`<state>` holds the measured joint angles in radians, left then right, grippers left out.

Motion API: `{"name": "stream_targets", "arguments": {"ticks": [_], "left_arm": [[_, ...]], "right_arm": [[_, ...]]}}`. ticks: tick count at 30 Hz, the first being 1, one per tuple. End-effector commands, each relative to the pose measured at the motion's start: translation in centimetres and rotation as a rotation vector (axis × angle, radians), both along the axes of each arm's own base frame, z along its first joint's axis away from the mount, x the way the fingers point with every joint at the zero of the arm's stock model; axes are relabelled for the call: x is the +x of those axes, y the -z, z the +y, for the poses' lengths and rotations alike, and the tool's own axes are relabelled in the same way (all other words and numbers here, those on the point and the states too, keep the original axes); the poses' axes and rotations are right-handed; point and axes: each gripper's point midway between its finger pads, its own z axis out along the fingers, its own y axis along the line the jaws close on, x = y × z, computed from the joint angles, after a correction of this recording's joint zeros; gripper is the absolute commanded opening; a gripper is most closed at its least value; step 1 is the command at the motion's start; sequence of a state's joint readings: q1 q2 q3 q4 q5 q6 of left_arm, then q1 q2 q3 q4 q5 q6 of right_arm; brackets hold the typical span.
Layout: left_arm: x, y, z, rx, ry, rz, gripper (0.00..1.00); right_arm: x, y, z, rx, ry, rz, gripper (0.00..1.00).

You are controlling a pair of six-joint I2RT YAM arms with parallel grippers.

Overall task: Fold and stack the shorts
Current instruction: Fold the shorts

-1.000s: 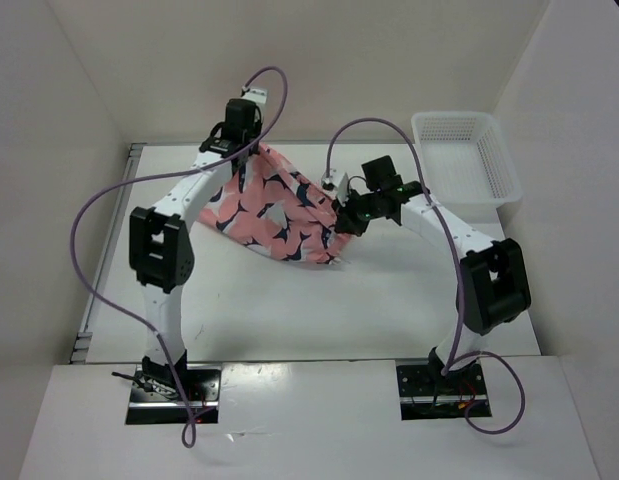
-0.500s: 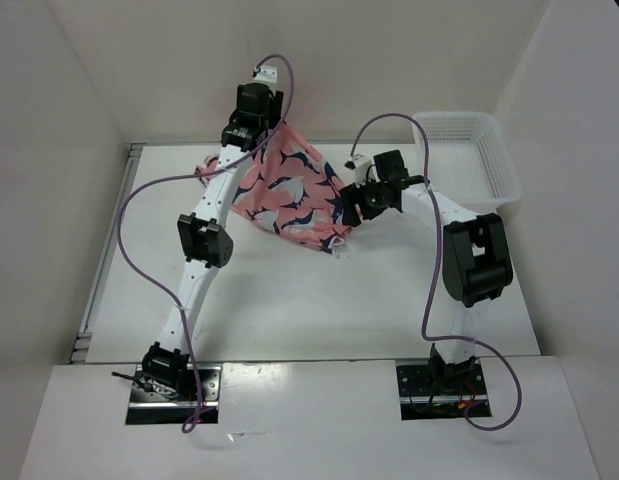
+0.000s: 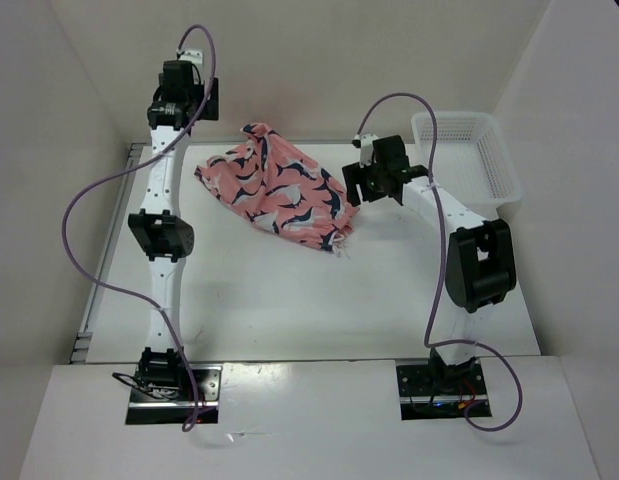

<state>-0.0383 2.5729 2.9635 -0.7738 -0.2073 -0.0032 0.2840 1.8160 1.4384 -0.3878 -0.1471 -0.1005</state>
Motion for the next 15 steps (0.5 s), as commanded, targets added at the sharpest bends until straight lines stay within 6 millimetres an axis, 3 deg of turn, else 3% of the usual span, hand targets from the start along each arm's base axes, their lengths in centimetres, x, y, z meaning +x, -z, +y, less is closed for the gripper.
{"name": "stream_targets", "arguments": {"ticks": [1,3,5,9,10,11,12,14,15], "left_arm": [[-0.1,0.1,-1.8,-0.004,0.04,0.009,1.0],[-0.2,0.4,-1.8,-0.003,0.04,0.015,1.0],[-0.9,0.3,0.4,-0.003,0.006,0.033,1.0],[-1.8,5.8,3.4,-0.045,0.003,0.19,1.0],[-2.1,8.2,3.8,-0.058,0.005,0.252,1.0],[-2.2,8.3,4.2,-0.069,0.01,0.253,1.0],[-2.3,9.8,4.7,-0.094,0.02,0.286,1.0],[-2.3,10.0,4.9,-0.117,0.037,0.288,1.0],[-2.4,11.3,4.6,-0.13,0.05,0.314,1.0]], "right_arm": [[2.0,-4.5,1.2,0.002,0.007,-0.138,0.78],[1.7,-4.5,2.0,-0.032,-0.037,-0.155,0.78],[0.7,-5.2,4.3,-0.049,-0.113,-0.182,0.78],[-3.0,-3.0,8.3,-0.114,-0.307,-0.156,0.78],[-3.9,-2.4,8.9,-0.149,-0.362,-0.156,0.78],[-5.1,-2.0,10.5,-0.164,-0.423,-0.161,0.78],[-5.7,-1.4,10.9,-0.192,-0.451,-0.159,0.78],[-5.9,0.0,12.2,-0.236,-0.485,-0.177,0.78],[-5.8,0.5,12.5,-0.264,-0.485,-0.185,0.79]]}}
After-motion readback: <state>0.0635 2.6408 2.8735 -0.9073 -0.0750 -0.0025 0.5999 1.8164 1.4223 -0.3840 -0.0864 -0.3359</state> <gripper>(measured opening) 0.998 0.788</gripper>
